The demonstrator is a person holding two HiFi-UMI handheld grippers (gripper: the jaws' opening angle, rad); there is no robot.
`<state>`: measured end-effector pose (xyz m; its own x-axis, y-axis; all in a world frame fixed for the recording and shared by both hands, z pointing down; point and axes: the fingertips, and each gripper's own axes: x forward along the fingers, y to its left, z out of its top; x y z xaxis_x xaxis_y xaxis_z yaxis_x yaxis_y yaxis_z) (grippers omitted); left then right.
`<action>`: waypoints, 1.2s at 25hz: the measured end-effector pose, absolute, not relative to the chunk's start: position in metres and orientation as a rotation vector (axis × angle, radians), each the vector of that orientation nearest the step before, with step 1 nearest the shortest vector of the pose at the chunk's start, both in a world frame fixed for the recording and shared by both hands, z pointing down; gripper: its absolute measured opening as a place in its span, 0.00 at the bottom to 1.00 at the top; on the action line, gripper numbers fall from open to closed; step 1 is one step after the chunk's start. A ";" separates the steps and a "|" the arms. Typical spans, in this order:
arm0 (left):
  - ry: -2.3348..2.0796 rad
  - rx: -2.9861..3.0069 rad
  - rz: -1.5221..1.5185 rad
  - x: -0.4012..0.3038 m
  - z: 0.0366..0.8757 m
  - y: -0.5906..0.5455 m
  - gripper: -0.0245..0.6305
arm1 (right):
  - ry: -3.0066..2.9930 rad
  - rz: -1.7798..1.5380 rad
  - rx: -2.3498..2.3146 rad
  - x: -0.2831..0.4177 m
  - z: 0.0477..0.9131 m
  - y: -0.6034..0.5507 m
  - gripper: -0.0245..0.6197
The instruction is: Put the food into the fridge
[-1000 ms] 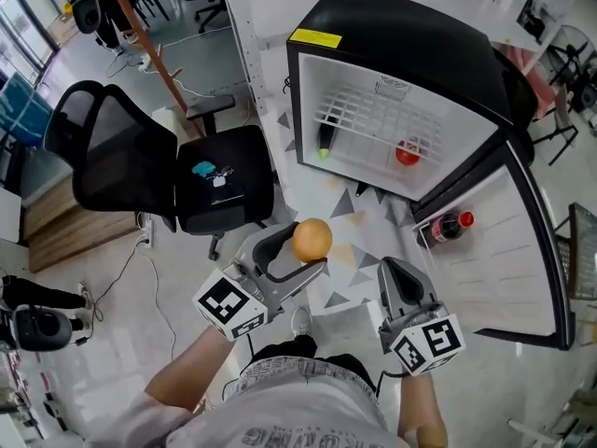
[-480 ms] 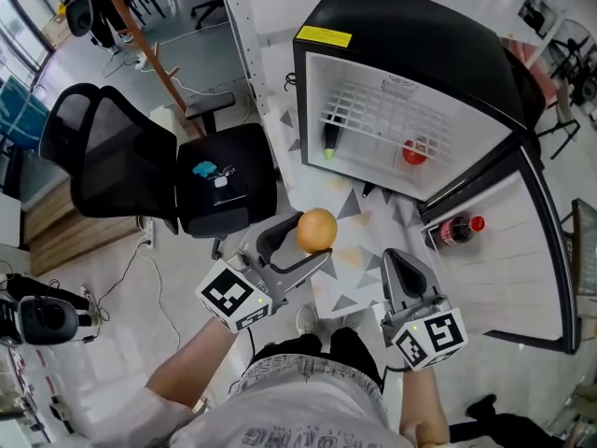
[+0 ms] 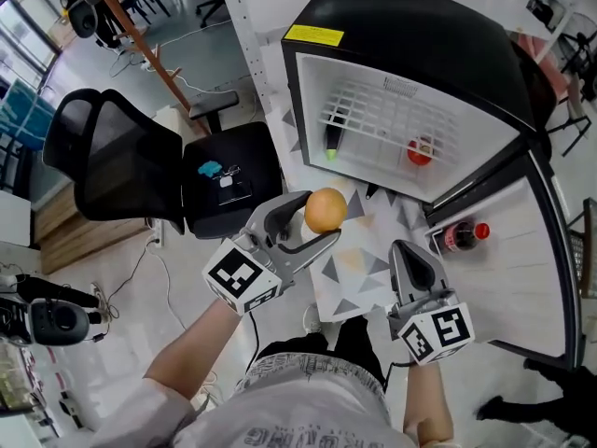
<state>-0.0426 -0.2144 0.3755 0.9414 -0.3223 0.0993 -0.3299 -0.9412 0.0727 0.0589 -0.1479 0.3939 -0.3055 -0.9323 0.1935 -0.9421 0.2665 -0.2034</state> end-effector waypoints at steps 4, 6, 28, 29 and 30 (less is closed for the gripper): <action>-0.499 3.042 0.180 -0.019 0.374 -0.230 0.50 | -2.491 0.436 1.837 0.075 0.393 -0.159 0.03; -0.502 3.054 0.209 -0.009 0.374 -0.237 0.50 | -2.503 0.449 1.832 0.080 0.394 -0.165 0.03; -0.477 3.249 0.670 0.092 0.388 -0.330 0.50 | -2.626 0.499 1.782 0.117 0.406 -0.213 0.03; -0.474 3.262 0.694 0.096 0.388 -0.333 0.50 | -2.628 0.505 1.784 0.118 0.408 -0.214 0.03; -0.471 3.276 0.719 0.100 0.388 -0.337 0.50 | -2.630 0.509 1.786 0.119 0.410 -0.215 0.03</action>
